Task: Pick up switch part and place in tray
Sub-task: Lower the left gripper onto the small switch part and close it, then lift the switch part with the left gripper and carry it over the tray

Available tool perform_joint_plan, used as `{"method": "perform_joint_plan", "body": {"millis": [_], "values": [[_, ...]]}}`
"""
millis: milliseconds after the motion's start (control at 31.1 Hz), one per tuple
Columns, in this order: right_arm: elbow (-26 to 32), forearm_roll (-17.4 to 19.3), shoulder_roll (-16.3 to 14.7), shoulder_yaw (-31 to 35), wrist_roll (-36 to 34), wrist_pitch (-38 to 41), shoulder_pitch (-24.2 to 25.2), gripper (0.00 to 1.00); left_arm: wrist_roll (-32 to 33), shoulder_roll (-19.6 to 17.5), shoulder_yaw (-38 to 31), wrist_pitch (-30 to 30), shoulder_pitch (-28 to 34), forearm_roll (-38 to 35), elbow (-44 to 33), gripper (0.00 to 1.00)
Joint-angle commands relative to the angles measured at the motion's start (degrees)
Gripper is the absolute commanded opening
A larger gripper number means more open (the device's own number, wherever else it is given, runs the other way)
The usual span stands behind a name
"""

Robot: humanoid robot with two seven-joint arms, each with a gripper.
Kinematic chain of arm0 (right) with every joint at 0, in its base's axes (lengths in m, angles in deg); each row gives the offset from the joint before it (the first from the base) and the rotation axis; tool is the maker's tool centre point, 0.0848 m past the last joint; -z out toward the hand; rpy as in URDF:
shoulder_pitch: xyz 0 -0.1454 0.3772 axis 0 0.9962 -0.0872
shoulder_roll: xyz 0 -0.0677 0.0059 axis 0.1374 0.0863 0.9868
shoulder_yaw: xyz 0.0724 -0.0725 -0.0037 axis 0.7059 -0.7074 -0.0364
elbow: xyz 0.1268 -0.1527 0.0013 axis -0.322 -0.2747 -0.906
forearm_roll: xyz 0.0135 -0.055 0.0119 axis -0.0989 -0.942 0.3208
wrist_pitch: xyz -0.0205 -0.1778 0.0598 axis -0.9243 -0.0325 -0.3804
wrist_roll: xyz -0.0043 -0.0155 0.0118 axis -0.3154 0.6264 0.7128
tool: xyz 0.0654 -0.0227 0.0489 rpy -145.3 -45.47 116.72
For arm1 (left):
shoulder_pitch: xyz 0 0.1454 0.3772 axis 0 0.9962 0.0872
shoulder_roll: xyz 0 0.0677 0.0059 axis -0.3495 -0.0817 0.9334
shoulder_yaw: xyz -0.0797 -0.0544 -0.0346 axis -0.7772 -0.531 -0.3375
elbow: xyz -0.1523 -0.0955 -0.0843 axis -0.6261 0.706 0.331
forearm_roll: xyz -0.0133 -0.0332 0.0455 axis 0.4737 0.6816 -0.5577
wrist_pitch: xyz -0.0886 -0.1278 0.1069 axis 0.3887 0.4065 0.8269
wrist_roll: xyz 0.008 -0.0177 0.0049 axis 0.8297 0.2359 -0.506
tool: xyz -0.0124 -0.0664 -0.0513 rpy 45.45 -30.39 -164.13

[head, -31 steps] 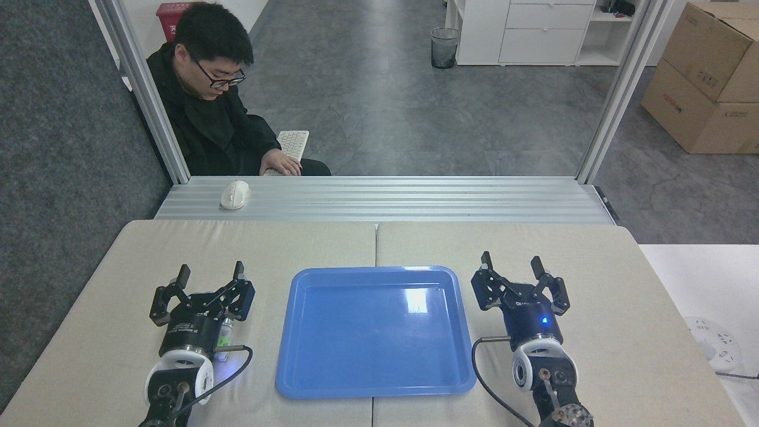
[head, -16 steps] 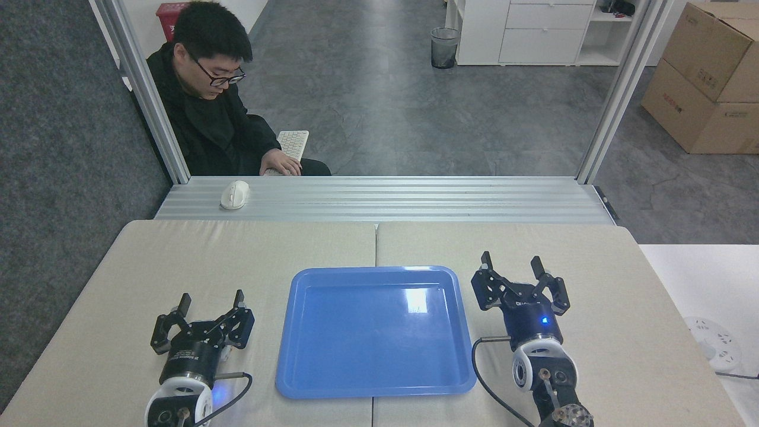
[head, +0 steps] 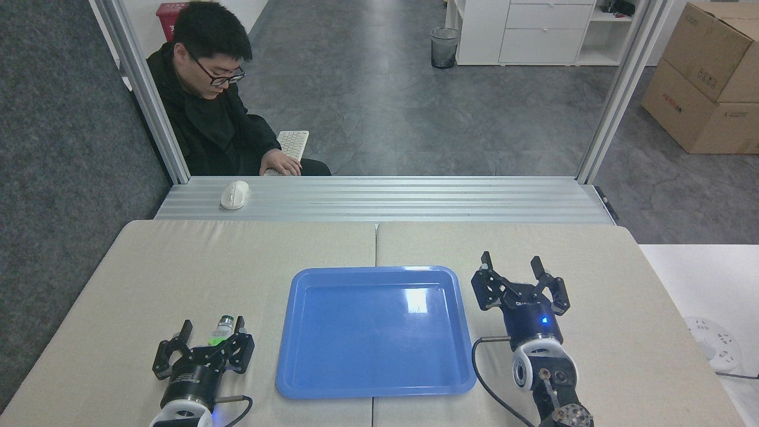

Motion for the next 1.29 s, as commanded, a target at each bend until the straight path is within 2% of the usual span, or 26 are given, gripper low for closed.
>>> {"method": "perform_joint_plan", "body": {"millis": [0,289,386,482,610,707,739,1028,1253], "values": [[-0.1,0.0,-0.1,1.8,0.0,0.0,0.0,1.0,-0.1,0.1,1.5,0.0,1.2,-0.2,3.0,1.0],[-0.1,0.0,-0.1,1.8,0.0,0.0,0.0,1.0,-0.1,0.0,2.2,0.0,1.3,-0.3,3.3,0.99],[-0.1,0.0,-0.1,1.8,0.0,0.0,0.0,1.0,-0.5,-0.2,2.6,0.0,1.4,-0.6,3.3,0.95],[-0.1,0.1,-0.1,1.8,0.0,0.0,0.0,1.0,-1.2,-0.2,3.6,0.1,1.5,-2.0,3.7,0.74],[-0.1,0.1,-0.1,1.8,0.0,0.0,0.0,1.0,-2.7,-0.3,3.7,0.1,1.5,-4.2,4.6,0.41],[-0.1,0.1,-0.1,1.8,0.0,0.0,0.0,1.0,-3.7,-0.4,3.7,0.1,1.5,-6.3,4.7,0.14],[-0.1,0.1,-0.1,1.8,0.0,0.0,0.0,1.0,-3.7,-0.4,3.7,0.1,1.5,-6.6,4.7,0.02],[-0.1,0.1,-0.1,1.8,0.0,0.0,0.0,1.0,-3.8,-0.9,3.4,0.3,0.9,-6.3,3.4,0.0],[-0.1,0.2,-0.1,1.8,0.0,0.0,0.0,1.0,-3.6,-1.3,3.1,-1.8,0.2,-5.5,-7.9,0.0]]}}
